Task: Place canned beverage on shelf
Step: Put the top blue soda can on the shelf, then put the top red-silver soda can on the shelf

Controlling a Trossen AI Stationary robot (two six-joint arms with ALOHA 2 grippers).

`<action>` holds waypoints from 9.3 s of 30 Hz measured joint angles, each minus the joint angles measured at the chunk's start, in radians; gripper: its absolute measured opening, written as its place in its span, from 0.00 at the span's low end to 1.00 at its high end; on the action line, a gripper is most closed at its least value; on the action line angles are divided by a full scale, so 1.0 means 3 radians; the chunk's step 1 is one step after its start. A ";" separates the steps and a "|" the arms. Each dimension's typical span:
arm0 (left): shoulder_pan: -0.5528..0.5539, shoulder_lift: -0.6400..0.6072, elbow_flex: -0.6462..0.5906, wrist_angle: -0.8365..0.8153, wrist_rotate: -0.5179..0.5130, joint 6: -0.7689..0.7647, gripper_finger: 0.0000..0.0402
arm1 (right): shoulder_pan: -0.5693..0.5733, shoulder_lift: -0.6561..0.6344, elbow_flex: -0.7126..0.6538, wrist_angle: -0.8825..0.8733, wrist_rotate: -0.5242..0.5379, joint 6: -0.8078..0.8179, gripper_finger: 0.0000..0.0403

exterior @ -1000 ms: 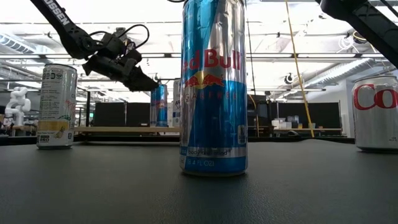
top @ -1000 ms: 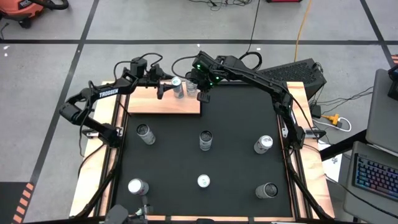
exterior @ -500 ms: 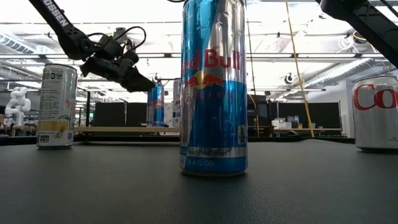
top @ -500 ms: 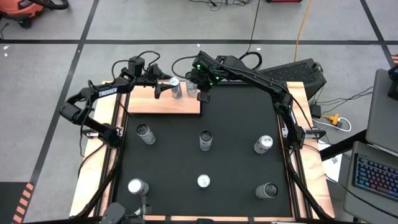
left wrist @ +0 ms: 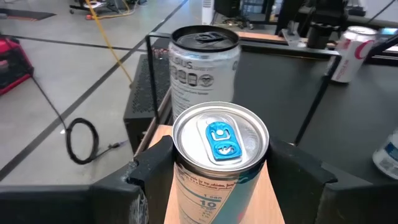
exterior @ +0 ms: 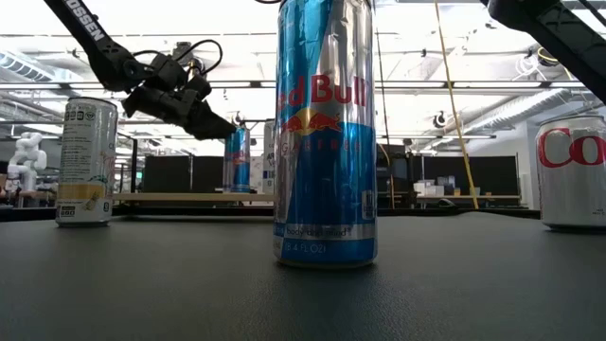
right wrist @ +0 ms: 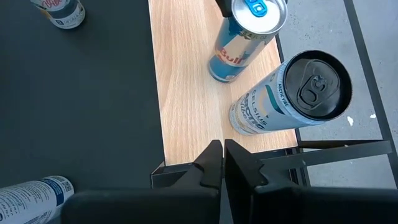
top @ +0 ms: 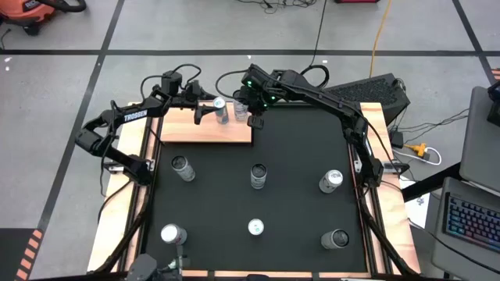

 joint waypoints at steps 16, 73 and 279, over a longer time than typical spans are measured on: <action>0.0000 -0.0003 0.0001 0.0013 -0.0123 0.0000 0.55 | 0.0000 0.0000 0.0000 0.0012 0.0003 -0.0004 0.00; -0.0018 -0.0005 0.0008 0.0003 -0.0259 0.0083 0.55 | 0.0000 0.0000 0.0000 0.0713 0.0013 0.0573 0.00; -0.1013 -0.2088 0.0004 -0.1517 -0.0519 -0.0607 0.75 | 0.1088 -0.0612 0.0000 -0.1179 -0.0591 0.0658 0.63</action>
